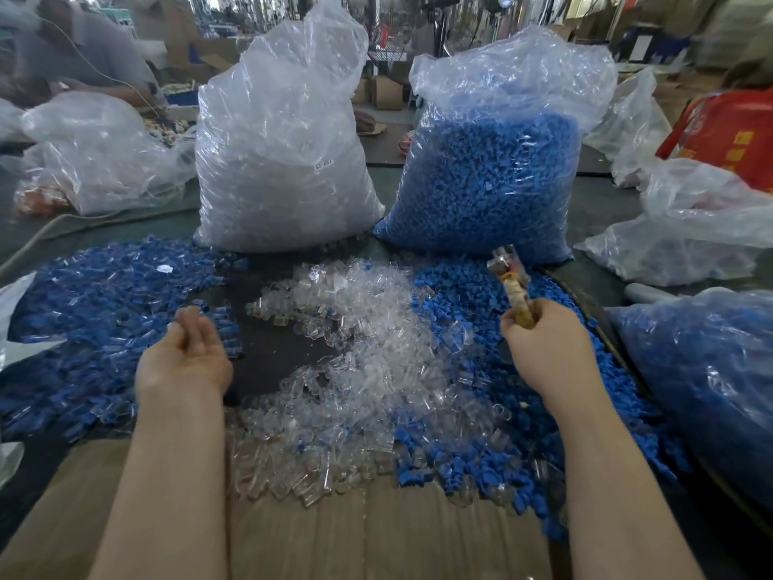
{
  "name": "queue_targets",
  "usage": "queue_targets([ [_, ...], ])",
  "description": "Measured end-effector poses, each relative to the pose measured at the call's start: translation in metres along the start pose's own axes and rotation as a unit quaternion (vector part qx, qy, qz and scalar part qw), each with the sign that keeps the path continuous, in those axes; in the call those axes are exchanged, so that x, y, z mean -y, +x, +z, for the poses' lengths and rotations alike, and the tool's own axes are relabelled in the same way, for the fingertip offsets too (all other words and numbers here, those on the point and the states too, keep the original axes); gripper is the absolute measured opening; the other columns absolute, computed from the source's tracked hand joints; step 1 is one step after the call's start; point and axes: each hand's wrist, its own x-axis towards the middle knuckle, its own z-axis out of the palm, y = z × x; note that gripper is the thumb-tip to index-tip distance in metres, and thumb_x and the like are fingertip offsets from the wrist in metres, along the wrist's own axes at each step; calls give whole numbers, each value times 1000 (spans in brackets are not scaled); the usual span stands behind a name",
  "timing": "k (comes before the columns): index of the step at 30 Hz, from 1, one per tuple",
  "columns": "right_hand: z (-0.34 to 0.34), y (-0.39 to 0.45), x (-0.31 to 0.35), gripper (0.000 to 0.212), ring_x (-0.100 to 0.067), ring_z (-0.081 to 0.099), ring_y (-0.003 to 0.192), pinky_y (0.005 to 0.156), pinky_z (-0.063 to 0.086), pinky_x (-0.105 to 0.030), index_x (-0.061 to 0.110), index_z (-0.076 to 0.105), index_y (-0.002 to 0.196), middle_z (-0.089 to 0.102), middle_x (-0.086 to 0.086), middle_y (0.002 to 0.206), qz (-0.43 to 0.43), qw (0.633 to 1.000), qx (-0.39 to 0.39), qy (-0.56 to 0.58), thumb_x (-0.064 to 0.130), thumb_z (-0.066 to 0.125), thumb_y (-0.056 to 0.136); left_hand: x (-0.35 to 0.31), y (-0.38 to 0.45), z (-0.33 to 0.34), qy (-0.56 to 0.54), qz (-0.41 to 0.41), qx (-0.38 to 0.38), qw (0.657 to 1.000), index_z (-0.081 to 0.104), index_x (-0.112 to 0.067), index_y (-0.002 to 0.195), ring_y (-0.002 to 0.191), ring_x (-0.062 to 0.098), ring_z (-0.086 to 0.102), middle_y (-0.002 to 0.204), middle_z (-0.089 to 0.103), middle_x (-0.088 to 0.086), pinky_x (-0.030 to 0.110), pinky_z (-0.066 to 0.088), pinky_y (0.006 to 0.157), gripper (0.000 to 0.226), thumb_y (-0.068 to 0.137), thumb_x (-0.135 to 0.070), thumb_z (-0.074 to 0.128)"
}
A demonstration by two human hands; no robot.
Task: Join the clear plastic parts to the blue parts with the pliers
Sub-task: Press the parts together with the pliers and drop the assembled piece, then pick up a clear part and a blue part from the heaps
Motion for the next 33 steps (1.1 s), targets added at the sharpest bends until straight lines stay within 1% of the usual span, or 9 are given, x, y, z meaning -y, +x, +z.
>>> queue_targets([
  [5, -5, 1, -7, 22, -22, 49, 59, 46, 29, -29, 13, 56, 77, 56, -7, 68, 38, 996, -18, -73, 26, 57, 94, -7, 1, -2, -90, 24, -4, 996, 61, 0, 115, 83, 8, 72, 94, 72, 7, 22, 58, 57, 20, 102, -5, 46],
  [8, -6, 1, -7, 19, -22, 51, 59, 46, 29, -28, 13, 57, 77, 58, -7, 68, 53, 994, 10, -96, 25, 59, 92, -7, 1, -2, -96, 37, 0, 995, 62, -2, 112, 90, 14, 73, 98, 73, 8, 25, 60, 79, 20, 103, -9, 46],
  [13, -2, -4, -4, 12, -21, 50, 60, 47, 29, -27, 13, 55, 83, 57, -7, 73, 63, 988, 45, -135, 23, 62, 87, 1, -3, 3, 172, 31, 79, 981, 62, -16, 97, 70, 0, 68, 78, 73, -8, 15, 52, 66, 10, 101, -16, 52],
  [16, 2, -7, -2, 11, -19, 48, 60, 46, 28, -26, 14, 54, 82, 56, -6, 73, 61, 984, 46, -164, 20, 62, 85, 15, -11, 8, 429, 58, 129, 892, 65, -20, 92, 65, 1, 62, 73, 72, -9, 18, 46, 64, 9, 97, -18, 58],
  [19, 3, -10, 0, 13, -19, 47, 59, 46, 27, -26, 16, 51, 78, 54, -4, 72, 57, 977, 48, -198, 20, 62, 84, 28, -19, 7, 635, 131, 175, 741, 69, -20, 91, 71, 8, 60, 80, 71, -4, 24, 44, 65, 6, 91, -14, 66],
  [22, 4, -11, 2, 17, -18, 46, 57, 45, 26, -25, 18, 49, 74, 52, -3, 71, 49, 970, 49, -232, 21, 63, 83, 38, -22, 3, 763, 159, 212, 590, 70, -23, 86, 77, 13, 60, 86, 69, -2, 25, 39, 59, 10, 88, -13, 70],
  [25, 5, -11, 3, 18, -17, 46, 56, 45, 26, -25, 18, 50, 73, 52, -2, 71, 51, 968, 48, -241, 21, 64, 83, 44, -20, 1, 835, 157, 225, 478, 66, -27, 79, 70, 14, 60, 81, 68, -1, 24, 42, 56, 17, 85, -12, 72],
  [29, 6, -12, 2, 17, -18, 47, 56, 45, 27, -26, 17, 50, 73, 53, -2, 71, 52, 968, 41, -242, 20, 64, 83, 50, -18, 0, 870, 153, 240, 401, 65, -31, 75, 75, 11, 62, 85, 69, -4, 26, 46, 64, 22, 83, -13, 74],
  [33, 9, -11, 2, 18, -19, 48, 57, 45, 29, -25, 17, 50, 72, 53, -4, 73, 49, 970, 37, -237, 18, 64, 83, 52, -17, -6, 875, 192, 239, 374, 67, -31, 68, 60, 7, 58, 72, 67, -9, 23, 42, 53, 23, 85, -17, 74],
])
